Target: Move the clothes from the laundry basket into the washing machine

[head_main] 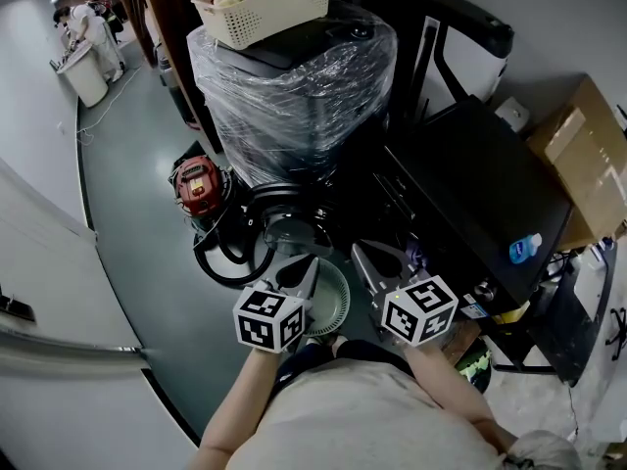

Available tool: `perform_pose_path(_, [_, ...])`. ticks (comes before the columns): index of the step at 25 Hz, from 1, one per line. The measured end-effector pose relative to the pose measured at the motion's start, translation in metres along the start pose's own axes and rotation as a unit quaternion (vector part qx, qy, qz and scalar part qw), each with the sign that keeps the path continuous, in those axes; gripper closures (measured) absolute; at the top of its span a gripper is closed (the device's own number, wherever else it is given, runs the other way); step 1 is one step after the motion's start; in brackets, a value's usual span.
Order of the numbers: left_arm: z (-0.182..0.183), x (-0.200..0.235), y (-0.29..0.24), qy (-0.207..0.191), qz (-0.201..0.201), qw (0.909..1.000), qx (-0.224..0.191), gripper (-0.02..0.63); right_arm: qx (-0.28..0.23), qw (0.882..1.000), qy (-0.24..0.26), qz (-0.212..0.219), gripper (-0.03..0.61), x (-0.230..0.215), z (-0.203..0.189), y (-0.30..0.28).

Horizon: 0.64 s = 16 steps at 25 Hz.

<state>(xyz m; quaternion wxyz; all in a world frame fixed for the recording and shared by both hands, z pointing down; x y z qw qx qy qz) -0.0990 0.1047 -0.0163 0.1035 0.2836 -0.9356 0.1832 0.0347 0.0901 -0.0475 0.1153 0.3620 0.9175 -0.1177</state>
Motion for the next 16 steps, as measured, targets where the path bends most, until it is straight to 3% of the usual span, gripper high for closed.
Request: perform_pose_path(16, [-0.0013,-0.0039,-0.0066,0.004,-0.020,0.9998,0.005,0.609,0.014,1.000,-0.003,0.011,0.552,-0.0018,-0.0064,0.0004])
Point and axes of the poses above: the fingertips, and each gripper's own axes: y backward along the fingers, x to its left, z out of its top, the point moved 5 cm from there along y, backward along the fingers, and after that the axes turned 5 degrees about -x, right-handed, at the moved point
